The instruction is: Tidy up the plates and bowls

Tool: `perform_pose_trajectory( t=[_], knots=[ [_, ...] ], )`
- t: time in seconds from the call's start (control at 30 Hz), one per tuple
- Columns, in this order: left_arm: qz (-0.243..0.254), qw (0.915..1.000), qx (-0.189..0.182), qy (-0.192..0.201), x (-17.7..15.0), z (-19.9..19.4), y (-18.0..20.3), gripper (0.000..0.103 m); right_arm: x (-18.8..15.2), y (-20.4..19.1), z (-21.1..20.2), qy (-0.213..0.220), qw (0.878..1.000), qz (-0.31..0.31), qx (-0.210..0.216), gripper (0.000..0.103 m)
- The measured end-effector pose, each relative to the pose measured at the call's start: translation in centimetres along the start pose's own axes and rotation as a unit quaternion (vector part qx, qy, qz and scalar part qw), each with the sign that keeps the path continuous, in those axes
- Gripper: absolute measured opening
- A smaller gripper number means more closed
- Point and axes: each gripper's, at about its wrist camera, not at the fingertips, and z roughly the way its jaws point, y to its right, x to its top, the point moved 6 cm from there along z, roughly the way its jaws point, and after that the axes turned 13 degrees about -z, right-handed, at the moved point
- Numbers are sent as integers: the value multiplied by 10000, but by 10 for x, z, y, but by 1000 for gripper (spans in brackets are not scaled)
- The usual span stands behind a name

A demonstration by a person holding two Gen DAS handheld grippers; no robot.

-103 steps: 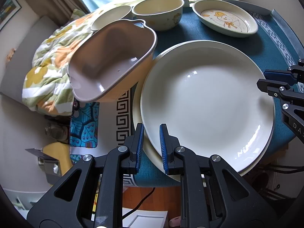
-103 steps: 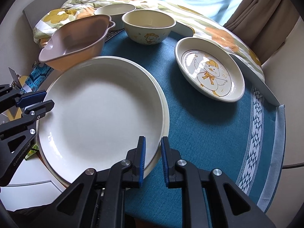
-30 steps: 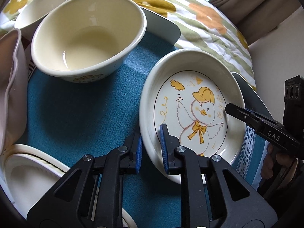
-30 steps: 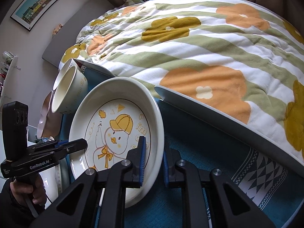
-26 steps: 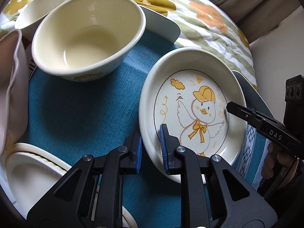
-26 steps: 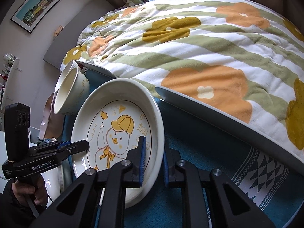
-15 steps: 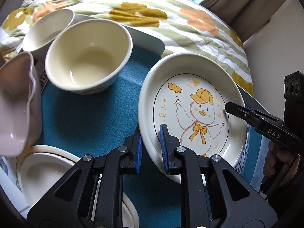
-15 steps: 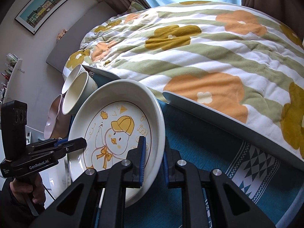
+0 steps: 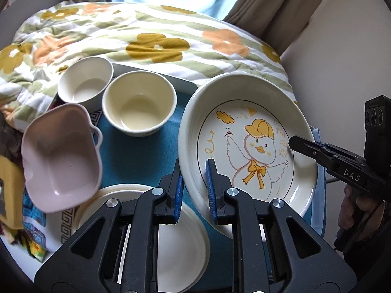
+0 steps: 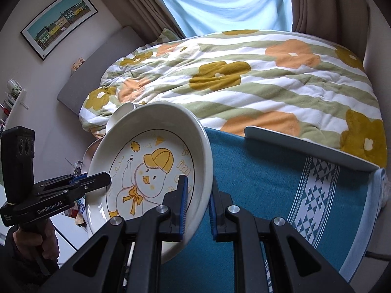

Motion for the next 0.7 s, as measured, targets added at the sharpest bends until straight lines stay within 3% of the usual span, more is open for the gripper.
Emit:
perform_pose_trajectory(
  t=[0.4,0.7],
  knots=[
    [659,9969,-201,-368,-34,-45,-75,15,-48,-99,3,158,9956,813,-431,15],
    [498,9951,-191,-830,-72,-27,-117,15,-90,-133,26,-172,9932,1004,-564,15]
  ],
)
